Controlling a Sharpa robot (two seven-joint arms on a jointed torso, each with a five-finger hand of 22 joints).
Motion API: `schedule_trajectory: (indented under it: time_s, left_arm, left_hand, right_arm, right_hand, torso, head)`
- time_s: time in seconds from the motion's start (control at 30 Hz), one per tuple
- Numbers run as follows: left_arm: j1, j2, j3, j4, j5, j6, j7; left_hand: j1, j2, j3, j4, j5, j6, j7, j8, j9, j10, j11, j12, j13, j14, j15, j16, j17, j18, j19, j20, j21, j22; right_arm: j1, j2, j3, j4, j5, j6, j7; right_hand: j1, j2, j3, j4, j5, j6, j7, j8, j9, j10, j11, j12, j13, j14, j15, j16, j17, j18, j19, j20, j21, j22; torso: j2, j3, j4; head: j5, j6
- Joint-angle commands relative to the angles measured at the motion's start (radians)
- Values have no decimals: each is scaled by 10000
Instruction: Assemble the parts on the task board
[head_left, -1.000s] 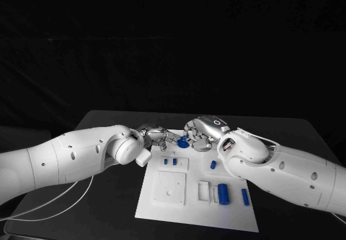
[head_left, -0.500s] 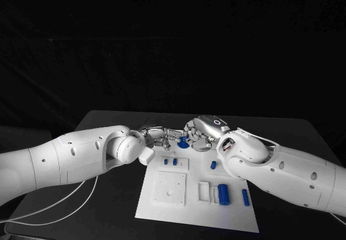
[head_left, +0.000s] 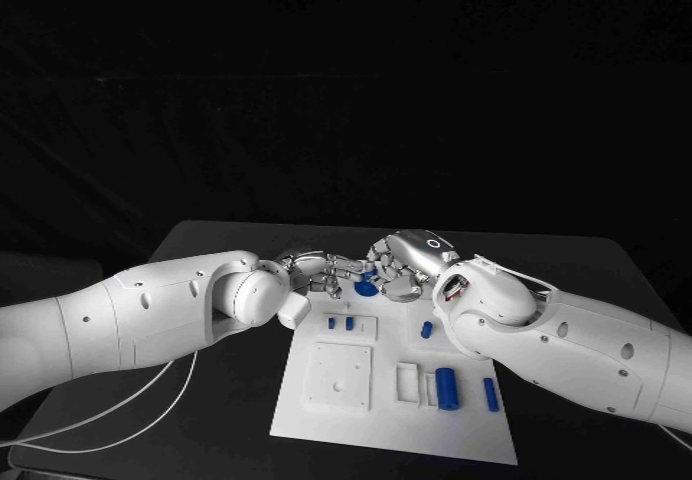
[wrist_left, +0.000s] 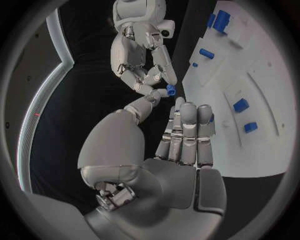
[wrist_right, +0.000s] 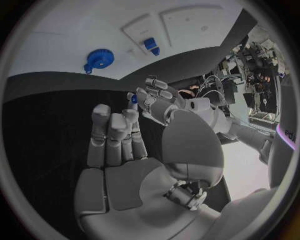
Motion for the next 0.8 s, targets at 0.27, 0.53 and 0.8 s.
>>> schedule_trajectory:
  time_s: [0.27,0.53,0.8]
  left_arm:
    - [11,50,3,26,80,169,56]
    - [11,92,2,27,81,274,113]
    - [11,117,0,61,81,479,91]
  left_hand:
    - [80,35,-21,-34,-37,-29,1,104,-10,-244,271,-17,-53,20,85,-75,-10,351,-50,-187,-57,-19]
    - [110,106,-29,-67,-36,54,-38,184,0,-194,215,7,-95,35,35,-72,-2,366,-47,-176,-61,-20]
    - [122,219,-69,-131,-36,191,-160,301,11,-47,118,53,-134,63,-59,-81,3,360,-46,-209,-57,-15]
  right_arm:
    - [-35,42,52,33,-33,-119,-9]
    - [-38,100,58,8,-33,-110,-6]
    - [-40,131,66,-19,-33,-132,-1]
  right_hand:
    - [84,-54,54,-1,-49,367,288,33,19,-14,-35,56,-23,21,-70,19,9,83,21,-54,41,152]
    - [86,-58,60,0,-49,368,287,34,22,-11,-36,59,-30,24,-72,19,10,83,26,-57,43,150]
    - [87,-63,64,1,-49,368,287,34,23,-9,-37,61,-35,26,-73,17,10,83,28,-59,44,150]
  torso:
    - [0,-3,-1]
    - [-2,-4,-7]
    - [0,-2,1]
  head:
    - [31,-2]
    - [34,-2]
    - [30,-8]
